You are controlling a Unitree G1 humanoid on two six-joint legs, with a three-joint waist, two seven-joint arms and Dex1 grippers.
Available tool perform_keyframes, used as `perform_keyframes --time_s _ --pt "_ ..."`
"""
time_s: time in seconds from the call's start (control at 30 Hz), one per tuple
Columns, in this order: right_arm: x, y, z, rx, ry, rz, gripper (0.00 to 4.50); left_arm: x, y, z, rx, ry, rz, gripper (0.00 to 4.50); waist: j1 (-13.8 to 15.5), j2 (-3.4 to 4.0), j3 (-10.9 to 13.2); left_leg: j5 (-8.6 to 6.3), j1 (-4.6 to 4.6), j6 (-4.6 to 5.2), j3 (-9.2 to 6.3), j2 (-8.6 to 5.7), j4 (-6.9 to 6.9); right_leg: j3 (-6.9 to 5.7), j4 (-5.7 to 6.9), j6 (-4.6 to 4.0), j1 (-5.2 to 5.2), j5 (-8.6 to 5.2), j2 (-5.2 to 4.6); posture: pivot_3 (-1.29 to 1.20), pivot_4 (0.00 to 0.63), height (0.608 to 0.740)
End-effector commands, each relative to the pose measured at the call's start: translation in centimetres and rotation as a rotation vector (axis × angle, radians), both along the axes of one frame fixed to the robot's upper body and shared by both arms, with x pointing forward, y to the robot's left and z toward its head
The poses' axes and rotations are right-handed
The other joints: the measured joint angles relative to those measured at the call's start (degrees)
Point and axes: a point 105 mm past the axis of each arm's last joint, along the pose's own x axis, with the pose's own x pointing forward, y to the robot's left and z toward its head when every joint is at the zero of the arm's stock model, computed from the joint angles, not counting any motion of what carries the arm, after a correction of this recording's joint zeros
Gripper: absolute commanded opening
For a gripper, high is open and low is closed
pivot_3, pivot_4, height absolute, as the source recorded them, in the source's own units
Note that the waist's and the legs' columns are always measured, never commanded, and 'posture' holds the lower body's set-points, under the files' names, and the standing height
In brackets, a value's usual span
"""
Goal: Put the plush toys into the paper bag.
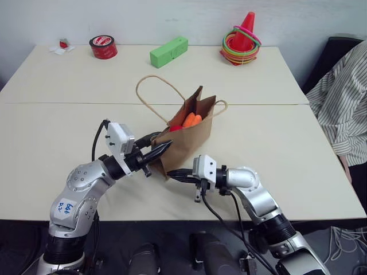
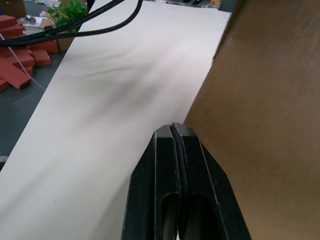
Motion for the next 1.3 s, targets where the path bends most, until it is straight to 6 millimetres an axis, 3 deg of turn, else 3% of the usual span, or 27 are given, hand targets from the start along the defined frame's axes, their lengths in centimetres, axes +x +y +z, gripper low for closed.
perform_keyframes --time_s 0.03,0.07,0.1,0.33,0.43,0.5,0.6,0.8,0.87,0.97,1.1,1.17,1.3 --pt "-0.3 -1.2 1.3 0.032 -0.027 -0.015 0.0 -0.5 0.0 1.3 -0.008 -0.057 -0.071 0.41 0.0 0.0 0.0 0.0 0.0 0.0 0.0 0.0 0.0 0.0 -0.01 0.0 0.0 0.0 0.0 0.0 0.15 0.74" --pt "-0.5 -1.7 1.3 0.031 -0.019 -0.021 0.0 -0.6 0.0 1.5 -0.007 -0.06 -0.096 0.08 0.0 0.0 0.0 0.0 0.0 0.0 0.0 0.0 0.0 0.0 0.0 0.0 0.0 0.0 0.0 0.0 0.15 0.74" --pt "-0.6 -2.5 1.3 0.031 -0.015 -0.038 0.0 -0.7 0.1 1.7 -0.008 -0.062 -0.131 0.03 0.0 0.0 0.0 0.0 0.0 0.0 0.0 0.0 0.0 -0.01 0.0 0.0 0.0 0.0 0.01 0.0 0.15 0.74" --pt "-2.3 -10.3 1.5 -0.047 0.019 -0.143 0.0 -2.1 1.2 2.4 0.076 0.012 -0.494 0.03 0.3 0.0 0.0 0.0 -0.01 0.0 0.01 -0.14 -0.01 -0.04 -0.07 0.01 0.01 -0.01 0.01 0.0 0.15 0.74" --pt "-3.0 -14.0 1.4 -0.129 0.002 -0.192 0.0 -2.0 1.9 2.6 0.142 -0.005 -0.618 0.03 0.5 0.0 0.0 -0.01 -0.01 0.01 0.0 -0.22 -0.01 -0.06 -0.12 0.02 0.04 -0.01 0.03 0.0 0.15 0.74" --pt "-3.1 -15.4 1.9 -0.148 -0.027 -0.222 0.0 -1.4 2.4 2.3 0.19 -0.012 -0.646 0.03 0.5 0.0 0.0 -0.01 0.01 0.02 0.0 -0.23 -0.01 -0.07 -0.16 0.02 0.07 -0.01 0.04 0.0 0.15 0.74" --pt "-2.8 -16.7 2.5 -0.148 -0.058 -0.271 0.0 -0.3 3.1 1.5 0.263 -0.023 -0.656 0.03 -0.1 0.0 0.0 -0.01 0.04 0.02 0.02 -0.18 -0.01 -0.04 -0.15 0.02 0.08 -0.01 0.13 0.0 0.15 0.74" --pt "-2.7 -16.9 3.2 -0.051 -0.028 -0.321 0.0 0.9 3.6 0.5 0.385 -0.056 -0.586 0.03 0.0 0.0 0.0 0.0 0.02 -0.01 0.01 -0.11 -0.02 -0.02 -0.15 0.03 0.07 -0.01 0.13 0.0 0.15 0.74" --pt "-2.9 -16.8 3.9 0.005 -0.002 -0.325 0.0 1.4 4.3 1.0 0.37 -0.054 -0.481 0.44 0.0 0.01 0.0 -0.02 -0.01 0.03 0.0 -0.02 0.0 -0.01 -0.15 0.07 0.07 -0.02 0.05 0.0 0.15 0.74" --pt "-3.0 -17.5 4.4 0.01 0.003 -0.351 0.65 1.6 6.0 1.9 0.374 -0.116 -0.342 1.22 -0.1 0.01 0.0 -0.06 -0.01 0.11 0.01 0.04 0.01 0.02 -0.14 0.11 0.07 -0.02 0.0 0.0 0.15 0.74" --pt "-3.0 -20.0 5.9 -0.051 -0.051 -0.39 2.01 0.7 9.7 2.1 0.406 -0.102 -0.171 2.5 -0.3 0.04 0.0 -0.1 0.0 0.18 0.04 0.06 0.01 0.01 -0.14 0.12 0.06 -0.02 0.0 0.0 0.15 0.74" --pt "-3.0 -21.9 7.1 -0.129 -0.088 -0.405 2.77 -0.4 12.7 1.2 0.464 -0.053 -0.07 3.16 -0.4 0.08 0.0 -0.21 0.02 0.37 0.08 0.07 0.0 0.03 -0.14 0.12 0.05 -0.02 -0.02 0.0 0.15 0.74" --pt "-3.1 -24.1 7.8 -0.29 -0.113 -0.358 4.21 -1.8 16.5 0.1 0.518 -0.014 0.101 4.45 -0.1 0.08 0.0 -0.32 0.08 0.52 0.11 0.08 -0.02 -0.02 -0.2 0.07 0.06 -0.05 -0.05 0.0 0.15 0.74"
